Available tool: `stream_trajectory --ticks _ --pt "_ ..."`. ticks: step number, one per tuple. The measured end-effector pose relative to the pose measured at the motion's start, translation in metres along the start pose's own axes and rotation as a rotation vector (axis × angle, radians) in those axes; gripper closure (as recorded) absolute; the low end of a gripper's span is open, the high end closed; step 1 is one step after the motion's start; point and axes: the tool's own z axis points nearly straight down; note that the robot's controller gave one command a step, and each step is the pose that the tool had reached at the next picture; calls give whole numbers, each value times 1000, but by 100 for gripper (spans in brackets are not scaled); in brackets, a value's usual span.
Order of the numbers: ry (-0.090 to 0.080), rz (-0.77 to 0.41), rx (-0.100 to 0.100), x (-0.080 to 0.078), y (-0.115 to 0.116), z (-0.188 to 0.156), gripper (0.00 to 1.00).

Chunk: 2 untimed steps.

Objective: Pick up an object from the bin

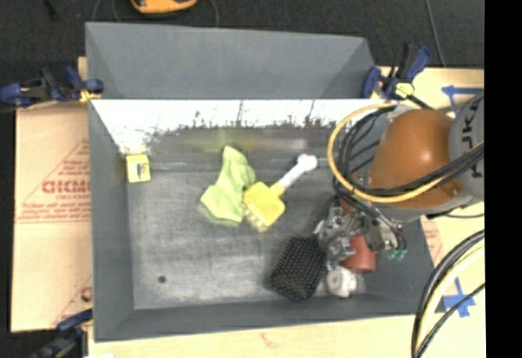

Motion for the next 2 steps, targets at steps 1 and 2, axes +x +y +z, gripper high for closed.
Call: stream_trajectory --ticks 1,2 --pt "-7 -13 2 -3 9 -22 100" --pt "4 -25 0 9 8 -54 100"
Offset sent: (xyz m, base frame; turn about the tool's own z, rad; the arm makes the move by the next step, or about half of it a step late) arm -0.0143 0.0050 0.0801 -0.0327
